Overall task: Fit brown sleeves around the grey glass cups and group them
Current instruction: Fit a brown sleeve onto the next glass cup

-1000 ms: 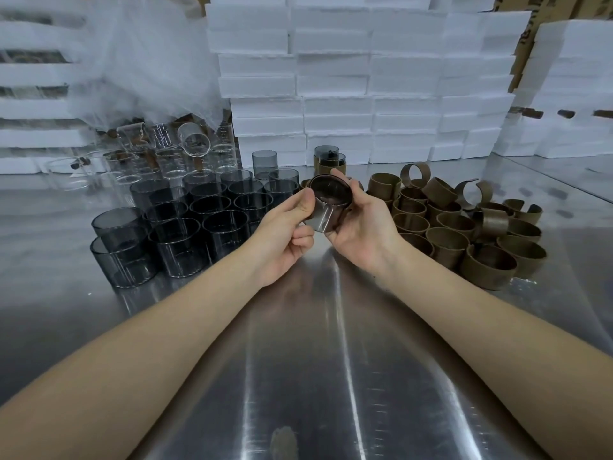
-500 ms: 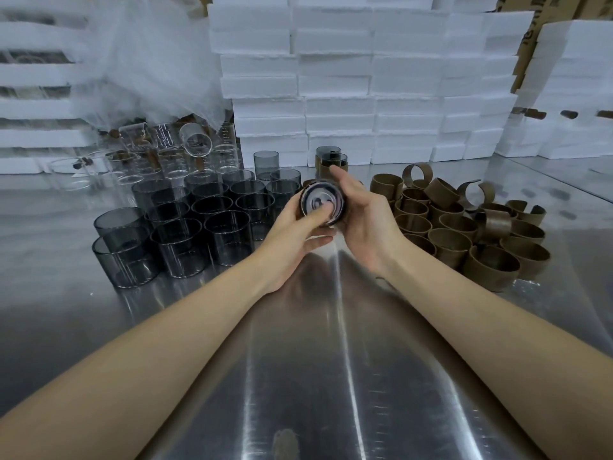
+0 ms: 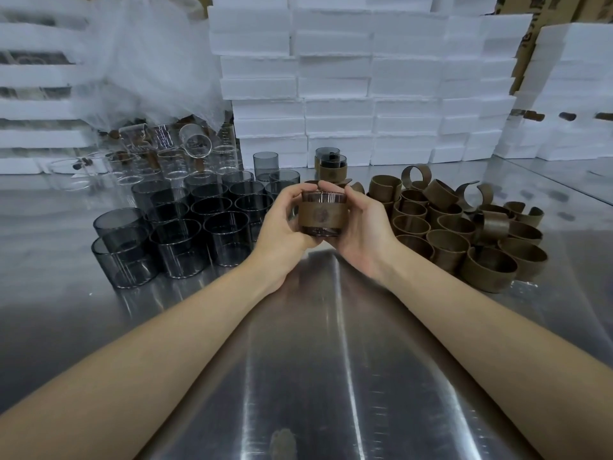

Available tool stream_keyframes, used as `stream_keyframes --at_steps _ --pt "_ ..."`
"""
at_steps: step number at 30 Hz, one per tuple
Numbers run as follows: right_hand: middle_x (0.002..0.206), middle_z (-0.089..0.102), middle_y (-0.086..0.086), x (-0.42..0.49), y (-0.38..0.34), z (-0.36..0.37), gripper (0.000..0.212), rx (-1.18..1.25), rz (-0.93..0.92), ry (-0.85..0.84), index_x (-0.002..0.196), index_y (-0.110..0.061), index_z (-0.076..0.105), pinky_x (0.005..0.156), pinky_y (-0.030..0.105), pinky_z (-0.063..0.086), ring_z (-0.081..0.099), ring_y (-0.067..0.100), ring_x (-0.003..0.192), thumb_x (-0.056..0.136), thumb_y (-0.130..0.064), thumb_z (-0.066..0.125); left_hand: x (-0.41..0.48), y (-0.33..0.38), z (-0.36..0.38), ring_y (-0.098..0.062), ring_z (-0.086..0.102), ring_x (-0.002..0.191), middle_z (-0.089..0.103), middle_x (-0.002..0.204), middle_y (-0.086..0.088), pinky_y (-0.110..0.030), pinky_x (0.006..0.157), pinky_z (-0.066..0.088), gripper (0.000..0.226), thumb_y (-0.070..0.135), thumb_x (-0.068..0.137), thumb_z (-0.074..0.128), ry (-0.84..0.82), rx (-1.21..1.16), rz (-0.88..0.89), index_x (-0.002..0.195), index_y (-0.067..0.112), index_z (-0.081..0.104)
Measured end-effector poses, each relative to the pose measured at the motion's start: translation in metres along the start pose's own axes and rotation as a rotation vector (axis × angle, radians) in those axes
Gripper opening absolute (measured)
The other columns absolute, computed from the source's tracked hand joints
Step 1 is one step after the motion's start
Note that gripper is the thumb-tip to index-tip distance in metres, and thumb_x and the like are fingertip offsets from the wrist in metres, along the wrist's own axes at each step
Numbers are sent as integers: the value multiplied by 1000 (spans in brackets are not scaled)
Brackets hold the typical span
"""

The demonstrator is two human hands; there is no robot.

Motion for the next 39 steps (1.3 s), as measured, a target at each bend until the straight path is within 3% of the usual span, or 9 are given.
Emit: stream_keyframes --at_steps 10,14,16,21,24,27,30,34,39 --pt "134 56 21 1 5 -2 43 58 38 45 133 -4 53 103 47 45 52 35 126 105 -25 27 -3 6 1 1 65 96 59 112 11 -19 79 53 79 -34 66 55 55 73 50 117 27 55" --pt "122 61 20 1 5 -3 36 38 42 93 112 -5 59 84 39 53 61 32 106 105 -23 29 -3 6 0 -1 65 96 59 114 9 -18 76 51 77 -31 66 59 94 79 48 122 22 54" --pt "121 62 21 0 4 -2 38 -17 35 92 112 -5 60 86 40 53 61 33 109 105 -28 31 -3 5 -1 0 65 96 58 115 9 -18 75 51 78 -30 66 61 99 81 29 123 22 54" --pt "120 65 8 0 4 5 41 -402 -108 64 127 -17 57 90 39 56 65 21 108 93 -39 60 0 -2 -1 5 63 100 58 118 6 -14 78 50 80 -31 68 57 81 105 -32 127 21 50" --pt "109 66 -2 -1 6 3 40 -617 -231 183 118 -19 58 92 37 54 65 15 103 84 -37 71 1 -6 -1 -2 59 110 59 127 -1 -11 82 49 81 -29 70 58 52 160 -75 136 15 47" --pt "106 60 -2 -2 2 -1 37 -888 -394 295 106 -18 55 78 18 45 58 10 97 82 -39 73 3 -8 1 -6 57 113 57 132 -3 -11 87 50 86 -29 69 58 13 183 -121 143 12 43" --pt "107 55 2 -1 -2 -5 32 -1049 -469 336 97 -17 50 70 12 37 51 9 91 82 -32 75 3 -10 2 -10 51 124 55 136 1 -7 87 47 82 -25 75 59 -19 212 -155 146 10 39" --pt "119 59 2 0 -4 -11 36 -1054 -425 293 118 -12 54 87 21 42 54 13 107 88 -25 69 2 -10 4 -11 48 129 55 118 14 -13 93 43 69 -19 80 59 -37 278 -136 141 13 47" --pt "126 55 1 1 -5 -10 37 -943 -402 303 137 -13 43 86 18 35 50 8 106 104 -29 39 -1 -4 7 -10 35 139 41 146 4 -26 113 31 67 -6 84 64 -70 438 -49 142 17 42"
Point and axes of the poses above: each hand's wrist, its own x-axis towards the middle knuckle, its own z-axis out of the palm, y = z × x, the point moved 3 cm from there along x, towards the middle knuckle
